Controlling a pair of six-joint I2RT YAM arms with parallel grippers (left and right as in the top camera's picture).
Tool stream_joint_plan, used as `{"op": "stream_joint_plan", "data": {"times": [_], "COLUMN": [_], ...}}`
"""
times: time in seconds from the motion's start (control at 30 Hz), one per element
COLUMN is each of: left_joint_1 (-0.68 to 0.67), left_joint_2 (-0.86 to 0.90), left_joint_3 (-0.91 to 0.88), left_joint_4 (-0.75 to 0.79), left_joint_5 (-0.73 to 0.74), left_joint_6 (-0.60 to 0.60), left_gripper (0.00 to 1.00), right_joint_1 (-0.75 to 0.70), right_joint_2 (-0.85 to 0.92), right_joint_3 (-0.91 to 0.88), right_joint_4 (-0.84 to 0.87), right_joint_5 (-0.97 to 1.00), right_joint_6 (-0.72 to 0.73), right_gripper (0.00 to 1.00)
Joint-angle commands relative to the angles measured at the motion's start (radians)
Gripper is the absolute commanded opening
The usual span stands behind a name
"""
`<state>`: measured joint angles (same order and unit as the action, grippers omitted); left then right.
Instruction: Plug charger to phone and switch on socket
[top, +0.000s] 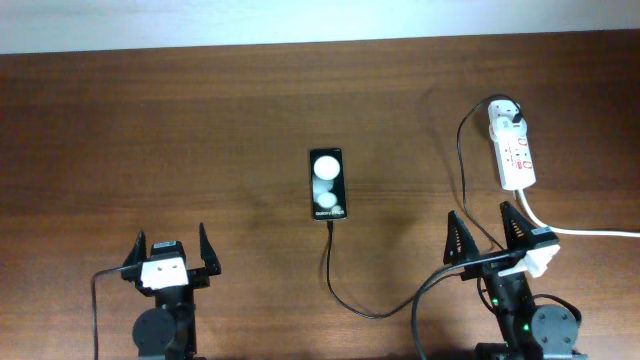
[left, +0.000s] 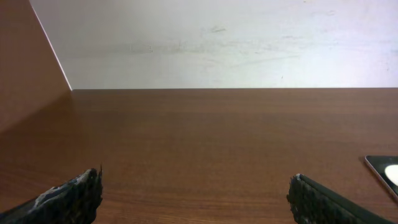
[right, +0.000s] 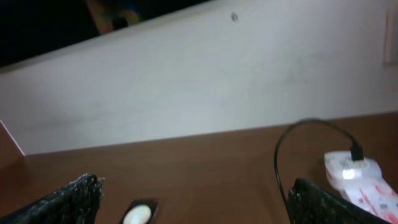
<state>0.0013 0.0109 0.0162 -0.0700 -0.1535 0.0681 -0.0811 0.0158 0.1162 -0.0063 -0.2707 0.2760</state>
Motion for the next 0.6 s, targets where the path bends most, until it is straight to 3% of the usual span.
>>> {"op": "stream_joint_plan", "data": {"times": [0.0, 0.27, 0.57], "left_joint_1": [0.003, 0.003, 0.003], "left_joint_2": [-0.006, -0.006, -0.006], "left_joint_3": [-0.007, -0.007, -0.007], "left_joint_4": [0.002, 0.002, 0.002], "left_joint_5": [0.008, 0.008, 0.008], "left_joint_6": [0.016, 0.016, 0.016], "left_gripper": [0.99, 0.99, 0.99], "right_joint_1": [-0.005, -0.005, 0.018], "right_joint_2": [-0.012, -0.012, -0.012], "right_joint_3": [-0.053, -0.111, -0.111], "right_joint_4": [0.005, -0.020, -0.058], "right_joint_5": [0.021, 0.105, 0.106], "right_joint_6": [-0.007, -0.021, -0.314], "right_gripper": [0.99, 0.99, 0.99]}}
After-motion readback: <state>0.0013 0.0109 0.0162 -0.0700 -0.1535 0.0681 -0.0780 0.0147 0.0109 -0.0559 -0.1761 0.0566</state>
